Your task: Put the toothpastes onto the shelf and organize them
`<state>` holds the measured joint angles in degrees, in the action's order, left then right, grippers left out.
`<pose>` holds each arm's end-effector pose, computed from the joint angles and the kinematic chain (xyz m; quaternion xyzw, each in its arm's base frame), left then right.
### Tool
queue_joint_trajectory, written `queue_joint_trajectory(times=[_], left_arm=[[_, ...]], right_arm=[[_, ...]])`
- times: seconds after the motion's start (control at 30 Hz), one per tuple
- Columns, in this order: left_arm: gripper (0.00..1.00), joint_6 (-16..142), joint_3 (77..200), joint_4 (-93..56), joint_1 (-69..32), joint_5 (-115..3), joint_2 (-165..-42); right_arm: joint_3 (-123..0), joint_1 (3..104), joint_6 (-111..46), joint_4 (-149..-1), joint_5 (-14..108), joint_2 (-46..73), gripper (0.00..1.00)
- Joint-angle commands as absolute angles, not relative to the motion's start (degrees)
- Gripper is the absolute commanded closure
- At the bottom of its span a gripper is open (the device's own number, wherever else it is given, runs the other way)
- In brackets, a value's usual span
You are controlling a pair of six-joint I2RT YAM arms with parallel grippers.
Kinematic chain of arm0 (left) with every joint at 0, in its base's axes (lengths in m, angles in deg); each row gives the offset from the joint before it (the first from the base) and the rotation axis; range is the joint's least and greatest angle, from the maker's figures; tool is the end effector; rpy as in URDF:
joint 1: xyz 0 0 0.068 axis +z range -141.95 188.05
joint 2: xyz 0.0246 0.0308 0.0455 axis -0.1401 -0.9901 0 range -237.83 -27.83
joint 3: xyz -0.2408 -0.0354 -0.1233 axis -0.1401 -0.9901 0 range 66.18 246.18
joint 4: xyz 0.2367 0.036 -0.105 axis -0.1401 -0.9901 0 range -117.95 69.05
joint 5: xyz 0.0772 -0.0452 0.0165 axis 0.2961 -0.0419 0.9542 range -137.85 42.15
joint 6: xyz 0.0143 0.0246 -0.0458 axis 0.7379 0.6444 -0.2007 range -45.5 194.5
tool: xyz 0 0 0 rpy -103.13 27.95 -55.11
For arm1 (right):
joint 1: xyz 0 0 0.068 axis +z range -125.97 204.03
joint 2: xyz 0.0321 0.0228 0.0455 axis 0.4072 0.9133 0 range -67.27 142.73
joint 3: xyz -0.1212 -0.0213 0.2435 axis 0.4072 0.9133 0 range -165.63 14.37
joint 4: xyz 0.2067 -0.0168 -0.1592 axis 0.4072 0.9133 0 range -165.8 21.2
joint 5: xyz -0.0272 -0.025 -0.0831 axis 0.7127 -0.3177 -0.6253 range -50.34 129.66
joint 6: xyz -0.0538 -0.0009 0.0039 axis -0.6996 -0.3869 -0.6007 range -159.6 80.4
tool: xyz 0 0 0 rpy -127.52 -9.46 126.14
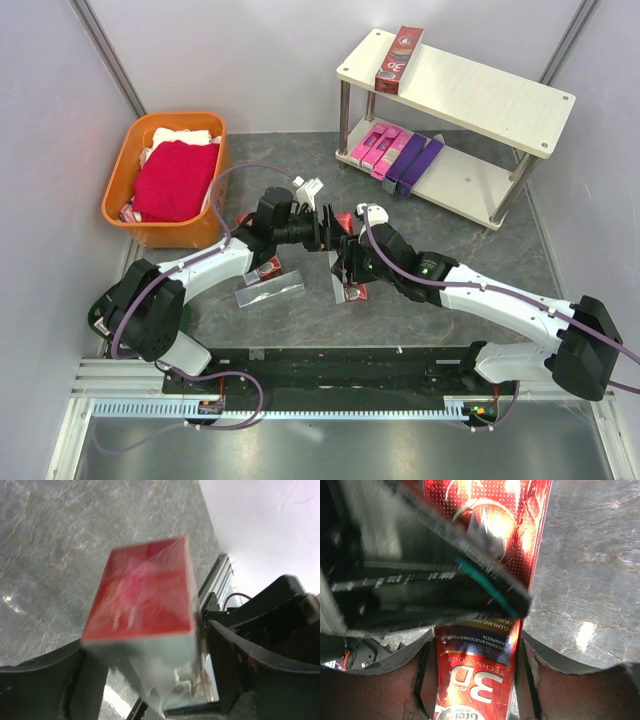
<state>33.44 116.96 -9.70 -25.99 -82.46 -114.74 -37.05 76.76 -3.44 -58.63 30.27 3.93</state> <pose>0.2644 -0.2030 0.2376 0.1106 0.8130 -0.5119 0.2546 0.1699 0.2138 0.2714 -0.0923 0.8877 0.2593 0.3690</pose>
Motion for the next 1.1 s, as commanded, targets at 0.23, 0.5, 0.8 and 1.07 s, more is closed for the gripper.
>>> queue_joint_trajectory(times=[0.23, 0.5, 0.8, 1.07], left_arm=[[0.58, 30.29, 116.54, -4.16, -24.91, -84.68, -113.44], [0.58, 31.34, 115.05, -4.42, -17.98, -90.12, -109.22], [0.59, 29.68, 114.78, -1.11, -9.1, -100.56, -103.16], [0.6, 15.03, 113.73, 21.65, -8.21, -113.33, -103.5]], right_arm=[[-38.45, 77.73, -2.07, -63.23, 26.83, 2.34, 0.2], [-38.72, 77.47, -3.3, -64.63, 28.23, 0.41, 0.02], [-37.84, 71.59, -4.09, -72.26, 46.03, -2.41, 0.02], [-34.15, 69.91, -1.55, -87.29, 63.99, -0.92, 0.03]])
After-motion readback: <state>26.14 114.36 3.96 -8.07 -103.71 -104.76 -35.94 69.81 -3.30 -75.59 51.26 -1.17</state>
